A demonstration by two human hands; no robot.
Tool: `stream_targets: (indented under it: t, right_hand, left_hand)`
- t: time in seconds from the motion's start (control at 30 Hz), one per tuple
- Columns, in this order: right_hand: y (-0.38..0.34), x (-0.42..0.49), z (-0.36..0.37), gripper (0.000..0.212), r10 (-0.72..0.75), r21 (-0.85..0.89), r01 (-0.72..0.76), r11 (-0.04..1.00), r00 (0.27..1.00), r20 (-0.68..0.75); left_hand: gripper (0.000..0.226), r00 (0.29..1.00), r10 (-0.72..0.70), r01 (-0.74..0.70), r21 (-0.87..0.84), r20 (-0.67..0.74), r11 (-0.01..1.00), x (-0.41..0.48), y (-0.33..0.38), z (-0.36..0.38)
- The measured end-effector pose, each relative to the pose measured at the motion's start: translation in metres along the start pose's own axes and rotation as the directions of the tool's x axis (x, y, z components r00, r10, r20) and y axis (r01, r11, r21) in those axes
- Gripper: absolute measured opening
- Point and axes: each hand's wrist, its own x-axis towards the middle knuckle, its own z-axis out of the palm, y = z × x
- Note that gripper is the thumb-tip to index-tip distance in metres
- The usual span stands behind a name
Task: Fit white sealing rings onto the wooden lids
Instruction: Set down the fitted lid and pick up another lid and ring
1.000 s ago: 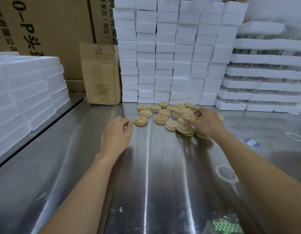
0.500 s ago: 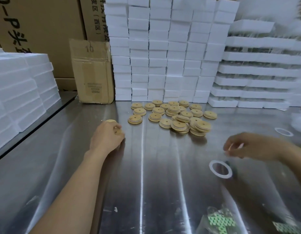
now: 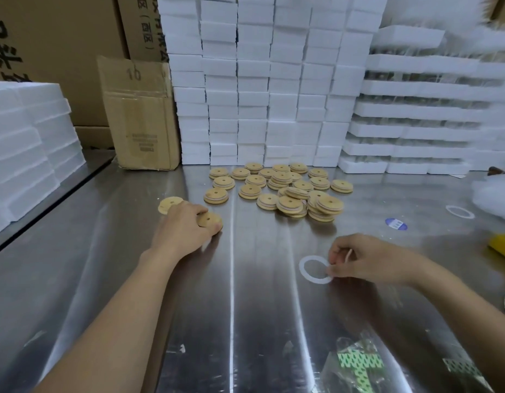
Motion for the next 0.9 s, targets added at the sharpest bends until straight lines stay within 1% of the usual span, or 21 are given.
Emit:
stream_targets:
  t: [0.03,0.1,0.17,0.27,0.33,0.37,0.43,0.47,0.53,0.6,0.67,0.73,0.77,0.83,0.9]
  right_hand:
    - [-0.008,0.006,0.007,0.019,-0.033,0.026,0.034,0.999,0.999,-0.025]
    - [-0.025,0.019,0.022,0.019,-0.117,0.062,0.119,0.991,0.992,-0.04]
    - [-0.038,0.035,0.034,0.013,-0.19,0.056,0.189,0.98,0.982,-0.003]
    - [-0.054,0.057,0.035,0.008,-0.25,0.069,0.245,0.967,0.966,0.071]
    - [-0.062,0.072,0.036,0.007,-0.278,0.161,0.268,0.95,0.96,0.041]
    - [-0.065,0.078,0.039,0.006,-0.278,0.256,0.267,0.929,0.961,0.005]
    - [-0.067,0.087,0.05,0.005,-0.254,0.431,0.267,0.862,0.963,-0.089]
    - [-0.066,0.089,0.055,0.008,-0.237,0.467,0.277,0.84,0.961,-0.144]
    - [-0.063,0.093,0.063,0.011,-0.215,0.479,0.3,0.825,0.951,-0.224]
    - [-0.058,0.093,0.066,0.007,-0.216,0.493,0.321,0.809,0.942,-0.258]
    - [-0.055,0.091,0.066,0.004,-0.231,0.501,0.352,0.79,0.929,-0.288]
    - [-0.057,0.089,0.066,0.003,-0.258,0.472,0.403,0.784,0.903,-0.343]
    - [-0.058,0.089,0.067,0.003,-0.274,0.447,0.437,0.781,0.882,-0.383]
    - [-0.061,0.09,0.07,0.002,-0.268,0.421,0.479,0.771,0.842,-0.468]
    - [-0.061,0.092,0.072,0.003,-0.245,0.408,0.497,0.766,0.812,-0.53]
  left_hand:
    - [0.064,1.0,0.004,-0.004,-0.03,0.013,1.0,0.0,0.003,0.001]
    - [0.064,0.999,0.017,-0.012,-0.109,0.047,0.994,-0.001,0.01,0.004]
    - [0.063,0.998,0.028,-0.015,-0.203,0.064,0.979,-0.003,0.019,0.007]
    - [0.059,0.998,0.035,-0.018,-0.296,0.051,0.955,-0.005,0.027,0.013]
    - [0.059,0.999,0.031,-0.015,-0.36,0.038,0.933,-0.005,0.029,0.015]
    - [0.059,0.999,0.016,-0.002,-0.427,0.031,0.904,-0.004,0.029,0.015]
    - [0.056,1.0,-0.019,0.021,-0.595,0.01,0.803,-0.001,0.032,0.017]
    - [0.055,0.999,-0.036,0.03,-0.666,0.005,0.746,-0.001,0.035,0.018]
    - [0.052,0.998,-0.049,0.063,-0.778,0.041,0.625,-0.002,0.04,0.021]
    - [0.048,0.995,-0.026,0.095,-0.857,0.095,0.507,-0.007,0.046,0.027]
    - [0.043,0.993,-0.006,0.111,-0.895,0.12,0.432,-0.01,0.051,0.032]
    - [0.038,0.994,0.014,0.092,-0.907,0.107,0.412,-0.012,0.055,0.034]
    - [0.035,0.995,0.023,0.079,-0.903,0.098,0.422,-0.012,0.057,0.034]
    - [0.027,0.994,0.056,0.055,-0.875,0.093,0.481,-0.011,0.061,0.035]
    - [0.023,0.987,0.12,0.034,-0.861,0.109,0.508,-0.011,0.065,0.035]
